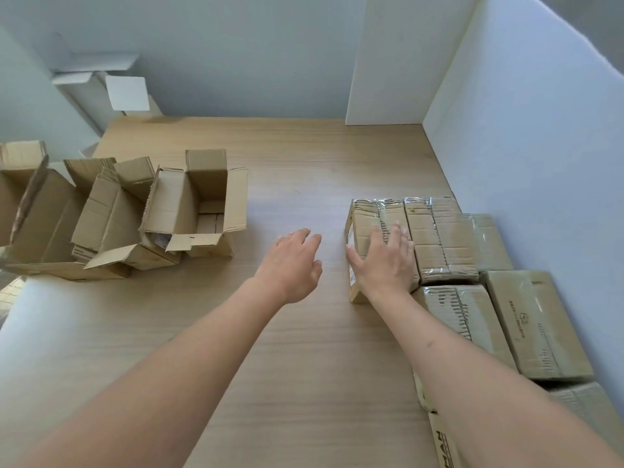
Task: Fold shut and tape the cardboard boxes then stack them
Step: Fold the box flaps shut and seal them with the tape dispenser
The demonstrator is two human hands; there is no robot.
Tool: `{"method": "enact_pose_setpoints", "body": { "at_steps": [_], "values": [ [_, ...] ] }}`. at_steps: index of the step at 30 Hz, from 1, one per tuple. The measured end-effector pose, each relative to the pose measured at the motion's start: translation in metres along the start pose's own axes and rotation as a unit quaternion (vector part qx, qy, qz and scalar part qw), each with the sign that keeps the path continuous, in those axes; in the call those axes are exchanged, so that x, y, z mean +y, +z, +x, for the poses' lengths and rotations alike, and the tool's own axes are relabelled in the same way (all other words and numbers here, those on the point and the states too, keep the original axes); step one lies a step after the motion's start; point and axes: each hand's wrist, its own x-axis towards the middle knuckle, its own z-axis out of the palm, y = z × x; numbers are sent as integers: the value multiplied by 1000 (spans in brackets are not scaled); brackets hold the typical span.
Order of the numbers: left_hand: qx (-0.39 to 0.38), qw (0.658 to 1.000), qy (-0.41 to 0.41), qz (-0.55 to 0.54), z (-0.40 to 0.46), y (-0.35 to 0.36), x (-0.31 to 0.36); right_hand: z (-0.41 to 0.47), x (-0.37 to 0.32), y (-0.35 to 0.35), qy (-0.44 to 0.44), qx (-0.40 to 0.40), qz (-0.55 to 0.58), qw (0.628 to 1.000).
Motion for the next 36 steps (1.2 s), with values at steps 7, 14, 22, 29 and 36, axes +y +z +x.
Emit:
{"method": "enact_pose_setpoints", "body": {
  "at_steps": [7, 14, 22, 29, 36],
  "values": [
    [29, 999, -38, -9, -40, -29, -53, -15, -82, -10, -121, -72, 78, 987],
    [61, 995, -75, -2, -77, -48, -148, -34, -190, 15, -235, -107, 74, 963],
    [108, 990, -62, -71, -100, -20, -221, -39, -261, 73, -289, -111, -131, 942],
    [89, 989, -72, -92, -117, -8, -238, -71, -261, 67, -236, -90, -119, 960],
    [48, 993, -54, -96, -150, -3, -239, -127, -239, 59, -204, -118, -129, 963]
  ]
}}
